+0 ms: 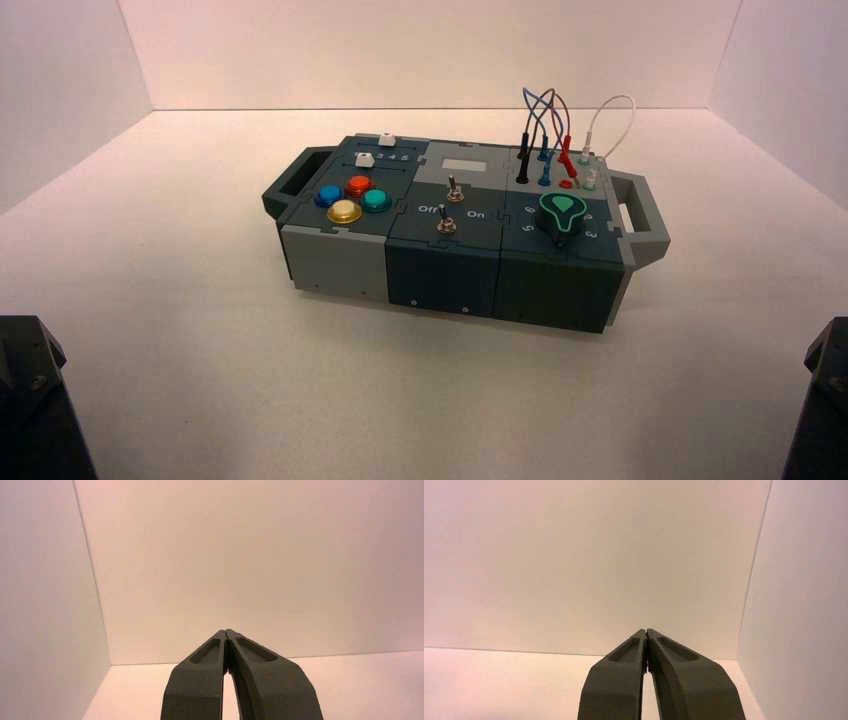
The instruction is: Insert the red wire.
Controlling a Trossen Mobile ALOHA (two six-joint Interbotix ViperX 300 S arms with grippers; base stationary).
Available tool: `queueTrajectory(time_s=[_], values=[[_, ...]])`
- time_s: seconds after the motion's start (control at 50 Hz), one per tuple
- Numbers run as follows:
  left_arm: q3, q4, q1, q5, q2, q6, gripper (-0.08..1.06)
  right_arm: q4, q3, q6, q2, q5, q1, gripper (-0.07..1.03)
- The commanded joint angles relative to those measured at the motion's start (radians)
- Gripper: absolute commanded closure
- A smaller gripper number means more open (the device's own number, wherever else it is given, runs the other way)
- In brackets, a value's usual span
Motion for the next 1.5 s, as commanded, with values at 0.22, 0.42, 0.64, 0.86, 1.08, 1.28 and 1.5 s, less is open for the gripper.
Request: queueTrajectory(time_s=[0.22, 0.42, 0.64, 0.86, 1.08, 1.28, 1.5], values=[[-0.028, 0.003, -0.003, -0.003, 0.002, 0.003, 1.01, 0.003, -0.034, 0.000, 0.005, 0.002, 0.003, 0.98], [-0.029, 0.003, -0.003, 0.006, 0.002, 0.003, 1.01, 0.003, -0.052, -0.002, 0.003, 0.058, 0.034, 0.98], [-0.055, 0.003, -0.023, 0.087, 0.011, 0.005, 1.01, -0.003, -0.110, -0.025, 0.008, 0.258, 0.104, 0.98], [-0.100, 0.003, -0.081, 0.202, 0.026, 0.005, 1.01, -0.005, -0.189, -0.025, 0.014, 0.545, 0.138, 0.98], [-0.130, 0.003, -0.187, 0.321, 0.032, 0.003, 1.01, 0.002, -0.204, -0.025, 0.037, 0.747, 0.181, 0.98], [-0.150, 0.002, -0.241, 0.443, 0.029, 0.005, 1.01, 0.000, -0.212, -0.066, 0.117, 0.854, 0.268, 0.98], [-0.149, -0.002, -0.253, 0.508, 0.035, 0.002, 1.01, -0.003, -0.242, -0.094, 0.218, 0.908, 0.380, 0.91]])
